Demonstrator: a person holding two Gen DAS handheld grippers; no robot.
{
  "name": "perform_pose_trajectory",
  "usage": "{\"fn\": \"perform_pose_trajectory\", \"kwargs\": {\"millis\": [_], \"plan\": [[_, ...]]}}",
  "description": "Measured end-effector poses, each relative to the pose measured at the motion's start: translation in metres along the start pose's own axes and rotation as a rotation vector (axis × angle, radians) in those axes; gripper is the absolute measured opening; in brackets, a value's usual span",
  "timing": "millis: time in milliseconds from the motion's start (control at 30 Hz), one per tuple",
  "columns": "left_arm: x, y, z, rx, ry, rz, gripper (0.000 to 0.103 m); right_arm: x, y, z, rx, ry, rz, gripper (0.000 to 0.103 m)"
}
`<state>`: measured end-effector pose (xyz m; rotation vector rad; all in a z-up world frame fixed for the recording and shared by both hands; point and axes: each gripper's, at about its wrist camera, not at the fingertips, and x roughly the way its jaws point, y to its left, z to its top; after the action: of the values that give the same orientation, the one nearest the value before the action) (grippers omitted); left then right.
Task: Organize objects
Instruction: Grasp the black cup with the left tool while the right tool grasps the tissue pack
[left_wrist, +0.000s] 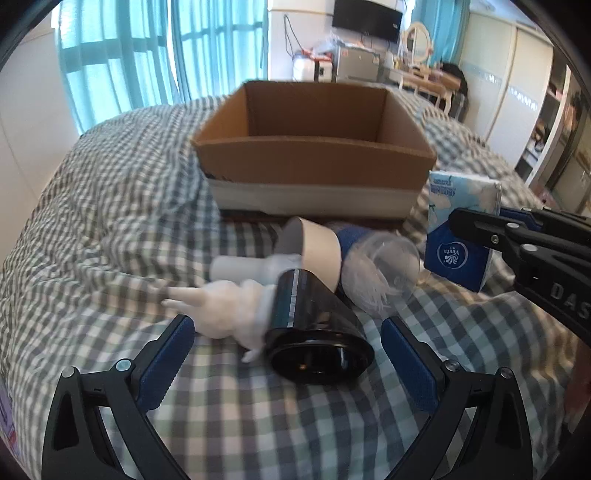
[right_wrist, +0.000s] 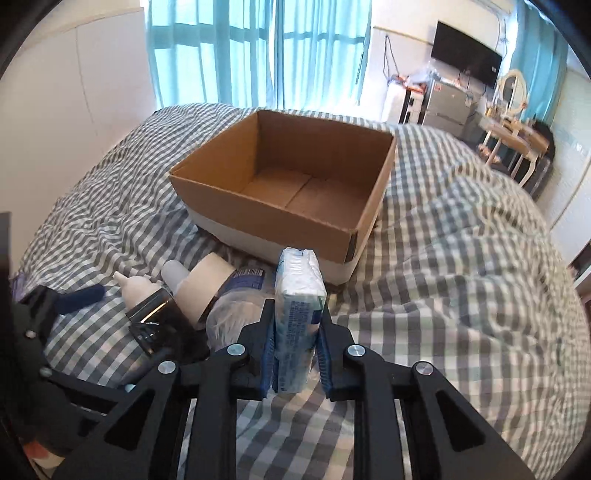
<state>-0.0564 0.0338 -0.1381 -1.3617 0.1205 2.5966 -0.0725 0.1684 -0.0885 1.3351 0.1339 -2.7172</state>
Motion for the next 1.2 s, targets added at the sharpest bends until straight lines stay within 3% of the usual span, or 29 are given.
{"fn": "perform_pose_trajectory", "kwargs": {"millis": [67,200,400,800,1033,1200], "plan": [[0.01,-0.007,-0.002,0.023,0.032,-0.001,0.085,0.007,-0.003,-0.002,0.006,0.015,0.017,0.019],[0.015,-0.01,-0.002,0.052,0.048,0.004,0.064,0.013,-0.004,-0.005,0.006,0.029,0.033,0.019],[0.003,-0.011,-0.004,0.047,0.036,-0.01,0.064,0.009,-0.005,-0.01,0.008,0.019,0.06,0.019],[-0.065,-0.005,0.009,0.02,-0.12,0.063,0.064,-0.049,0.008,-0.015,-0.036,-0.093,0.059,0.019],[-0.102,0.002,0.037,0.031,-0.208,0.09,0.064,-0.092,0.017,0.008,-0.094,-0.194,0.022,0.019],[-0.122,0.006,0.077,0.058,-0.27,0.1,0.064,-0.113,0.018,0.041,-0.123,-0.25,0.036,0.019]]}}
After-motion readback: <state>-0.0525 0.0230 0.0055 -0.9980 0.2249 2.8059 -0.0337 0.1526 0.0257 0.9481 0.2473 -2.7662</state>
